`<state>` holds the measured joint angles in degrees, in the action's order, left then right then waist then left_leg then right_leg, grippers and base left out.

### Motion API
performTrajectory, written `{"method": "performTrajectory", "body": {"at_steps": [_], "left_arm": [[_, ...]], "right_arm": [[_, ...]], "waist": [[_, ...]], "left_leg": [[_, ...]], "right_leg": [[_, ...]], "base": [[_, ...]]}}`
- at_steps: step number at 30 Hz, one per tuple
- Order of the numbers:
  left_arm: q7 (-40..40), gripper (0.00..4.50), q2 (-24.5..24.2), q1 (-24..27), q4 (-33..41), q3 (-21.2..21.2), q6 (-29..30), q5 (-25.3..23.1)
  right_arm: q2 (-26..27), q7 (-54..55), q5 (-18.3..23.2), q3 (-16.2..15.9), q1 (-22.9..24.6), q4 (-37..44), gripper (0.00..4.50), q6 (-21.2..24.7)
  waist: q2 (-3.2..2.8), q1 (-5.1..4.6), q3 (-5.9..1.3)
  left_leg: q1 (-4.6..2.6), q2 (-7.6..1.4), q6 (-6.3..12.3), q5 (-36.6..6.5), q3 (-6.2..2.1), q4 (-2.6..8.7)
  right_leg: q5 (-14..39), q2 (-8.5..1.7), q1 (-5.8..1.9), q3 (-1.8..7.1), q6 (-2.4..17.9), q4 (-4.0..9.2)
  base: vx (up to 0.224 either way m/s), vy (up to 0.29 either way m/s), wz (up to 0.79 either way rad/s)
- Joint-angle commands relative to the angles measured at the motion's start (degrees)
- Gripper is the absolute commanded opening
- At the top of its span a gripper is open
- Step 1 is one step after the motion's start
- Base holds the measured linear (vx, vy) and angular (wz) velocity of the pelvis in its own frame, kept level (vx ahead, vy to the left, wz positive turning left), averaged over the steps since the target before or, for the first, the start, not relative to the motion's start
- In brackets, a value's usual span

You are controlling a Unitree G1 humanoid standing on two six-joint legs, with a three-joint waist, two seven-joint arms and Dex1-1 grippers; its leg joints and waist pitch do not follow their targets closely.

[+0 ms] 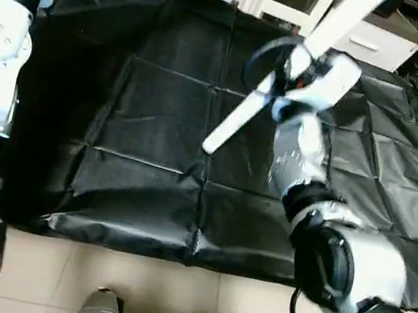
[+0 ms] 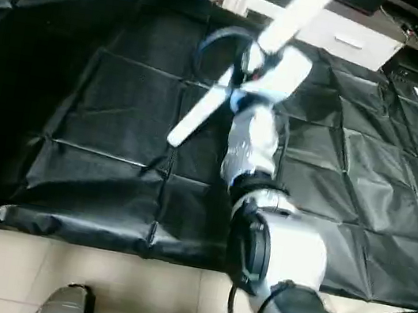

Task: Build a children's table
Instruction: Flip table

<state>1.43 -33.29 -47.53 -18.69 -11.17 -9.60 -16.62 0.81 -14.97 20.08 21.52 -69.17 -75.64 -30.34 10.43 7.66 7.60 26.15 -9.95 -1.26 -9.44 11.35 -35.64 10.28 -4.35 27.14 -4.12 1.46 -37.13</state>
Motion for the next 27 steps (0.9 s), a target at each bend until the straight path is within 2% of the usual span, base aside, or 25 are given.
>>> {"method": "performTrajectory", "body": {"at_steps": [1,2,3,4,5,7,8,12,13,14,15,18,19,22,23,24,25,26,27], "left_arm": [[-4.6,1.57,0.8,-3.7,8.7,-0.4,-7.4,1.4],[-4.8,1.57,0.9,-3.4,8.8,-0.5,-7.6,1.3],[-5.1,1.57,1.0,-2.9,8.9,-0.6,-7.8,1.2],[-5.3,1.57,1.0,-2.6,9.0,-0.7,-8.0,1.2],[-5.5,1.56,1.1,-2.0,9.4,-0.9,-8.3,1.1],[-5.8,1.56,1.1,-1.3,9.8,-1.2,-8.7,1.1],[-6.6,1.56,1.0,0.3,11.0,-2.1,-9.3,0.9],[-7.2,1.55,1.1,2.7,13.0,-3.7,-9.6,1.3],[-7.4,1.54,1.2,3.2,13.5,-4.1,-9.7,1.4],[-7.5,1.54,1.1,4.4,14.7,-4.8,-9.7,1.4],[-7.8,1.54,1.3,5.3,15.5,-5.4,-9.5,1.6],[-8.4,1.54,1.3,6.9,17.1,-6.3,-9.2,1.7],[-8.5,1.54,1.6,8.4,18.8,-6.8,-8.7,1.8],[-8.7,1.54,2.1,10.3,20.6,-7.3,-8.4,1.6],[-8.7,1.54,2.7,12.3,22.1,-7.5,-8.0,1.8],[-8.9,1.54,3.2,13.5,23.2,-7.7,-7.5,1.7],[-9.0,1.54,3.8,14.8,24.2,-7.8,-7.2,1.6],[-9.2,1.54,4.3,15.9,25.1,-7.9,-6.8,1.5],[-9.3,1.54,4.7,17.5,26.3,-7.8,-6.7,1.3]], "right_arm": [[-1.2,-4.3,-11.8,-9.6,-2.6,2.5,1.67,-7.4],[-1.4,-4.1,-12.2,-9.9,-2.8,2.6,1.67,-8.1],[-1.5,-3.9,-12.8,-10.3,-3.2,2.8,1.67,-9.2],[-1.5,-3.9,-13.2,-10.5,-3.4,2.9,1.67,-9.9],[-1.7,-3.5,-13.8,-10.9,-3.6,3.1,1.67,-10.9],[-1.9,-3.2,-14.4,-11.4,-3.9,3.2,1.67,-12.0],[-2.1,-2.2,-15.6,-12.3,-4.2,3.6,1.67,-14.3],[-2.7,-0.7,-17.7,-13.4,-4.5,4.4,1.67,-18.4],[-2.8,-0.4,-18.3,-13.7,-4.6,4.7,1.67,-19.5],[-3.2,0.1,-19.1,-14.1,-4.7,5.5,1.67,-21.7],[-3.5,0.4,-19.6,-14.3,-4.7,6.2,1.67,-23.1],[-4.0,1.2,-20.2,-14.6,-4.6,7.3,1.67,-25.7],[-4.7,1.6,-21.2,-15.1,-4.3,8.2,1.67,-27.5],[-5.3,2.1,-22.2,-15.4,-3.8,9.3,1.67,-29.2],[-5.6,2.5,-22.9,-15.6,-3.3,10.1,1.67,-30.7],[-5.7,2.8,-23.3,-15.9,-2.8,10.5,1.67,-31.5],[-5.9,3.1,-23.5,-16.0,-2.2,11.0,1.67,-32.1],[-6.0,3.3,-23.8,-16.1,-1.6,11.4,1.67,-32.5],[-6.2,3.8,-24.3,-16.3,-0.7,12.1,1.67,-33.1]], "waist": [[-1.76,-0.67,-8.87],[-1.75,-0.71,-8.86],[-1.34,-0.92,-8.81],[-1.33,-1.00,-8.78],[-1.08,-1.15,-8.78],[-1.06,-1.27,-8.75],[-1.01,-1.36,-8.73],[-1.00,-1.79,-8.65],[-0.78,-1.93,-8.60],[-0.80,-1.96,-8.61],[-0.72,-2.08,-8.76],[-0.83,-2.44,-8.86],[-0.69,-2.61,-8.97],[-0.37,-3.16,-8.80],[-0.37,-3.13,-8.56],[-0.15,-3.16,-8.46],[-0.14,-3.12,-8.22],[-0.37,-3.05,-8.06],[-0.40,-2.98,-7.86]], "left_leg": [[-6.21,-1.94,5.40,28.8,-1.35,0.81],[-6.30,-1.91,5.30,29.4,-1.36,0.75],[-6.47,-1.87,5.14,30.4,-1.39,0.69],[-6.41,-1.76,4.96,30.7,-1.39,0.73],[-6.37,-1.75,4.85,30.5,-1.37,0.76],[-6.25,-1.77,4.43,30.1,-1.46,0.85],[-6.31,-1.79,4.22,30.0,-1.47,0.87],[-6.42,-1.89,2.81,28.9,-1.56,0.88],[-6.26,-1.84,2.45,28.2,-1.53,0.91],[-6.24,-1.85,2.24,28.0,-1.55,0.90],[-6.39,-1.86,2.06,28.0,-1.54,0.85],[-6.84,-1.57,1.54,31.2,-1.69,0.51],[-7.06,-1.47,1.17,32.4,-1.74,0.37],[-6.67,-1.43,-0.34,33.4,-1.89,0.32],[-6.08,-1.62,-1.26,28.5,-1.69,0.63],[-5.87,-1.93,-1.57,25.7,-1.60,0.82],[-5.39,-2.26,-2.20,19.8,-1.49,1.16],[-5.23,-2.51,-2.60,16.8,-1.46,1.38],[-5.15,-2.80,-3.14,11.6,-1.41,1.71]], "right_leg": [[-22.4,-2.53,-3.96,1.80,11.4,-0.93],[-22.6,-2.48,-3.91,1.80,11.3,-0.93],[-22.6,-2.30,-3.82,1.76,10.9,-0.85],[-22.5,-2.36,-3.90,1.82,10.5,-0.81],[-22.5,-2.42,-4.00,1.90,10.2,-0.78],[-22.0,-2.52,-4.13,1.92,9.9,-0.79],[-21.7,-2.50,-4.07,1.89,9.8,-0.71],[-20.2,-2.48,-3.93,1.87,8.8,-0.65],[-19.8,-2.38,-4.03,1.88,8.6,-0.53],[-19.7,-2.45,-4.05,1.89,8.5,-0.57],[-20.2,-2.44,-4.06,1.89,8.4,-0.60],[-22.0,-1.81,-3.76,1.76,7.5,-0.70],[-22.1,-1.63,-3.67,1.73,6.8,-0.65],[-21.4,-1.54,-3.79,1.72,5.4,-0.45],[-18.4,-2.04,-4.02,1.89,5.1,-0.18],[-16.6,-2.29,-4.10,1.96,5.1,0.07],[-13.2,-2.72,-4.27,2.10,5.3,0.27],[-11.8,-3.03,-4.33,2.20,5.7,0.35],[-9.5,-3.19,-4.27,2.24,6.1,0.58]], "base": [[0.000,0.000,0.00],[0.000,0.000,0.00],[0.000,0.000,0.00],[0.000,0.000,0.00],[0.000,0.000,0.00],[0.000,0.000,0.00],[0.000,0.000,0.00],[0.000,0.000,0.00],[0.000,0.000,0.00],[0.000,0.000,0.00],[0.000,0.000,0.00],[0.000,0.000,0.00],[0.000,0.000,0.00],[0.000,0.000,0.00],[0.000,0.000,0.00],[0.000,0.000,0.00],[-0.068,0.007,-0.01],[-0.068,0.007,-0.01],[-0.077,0.008,0.00]]}}
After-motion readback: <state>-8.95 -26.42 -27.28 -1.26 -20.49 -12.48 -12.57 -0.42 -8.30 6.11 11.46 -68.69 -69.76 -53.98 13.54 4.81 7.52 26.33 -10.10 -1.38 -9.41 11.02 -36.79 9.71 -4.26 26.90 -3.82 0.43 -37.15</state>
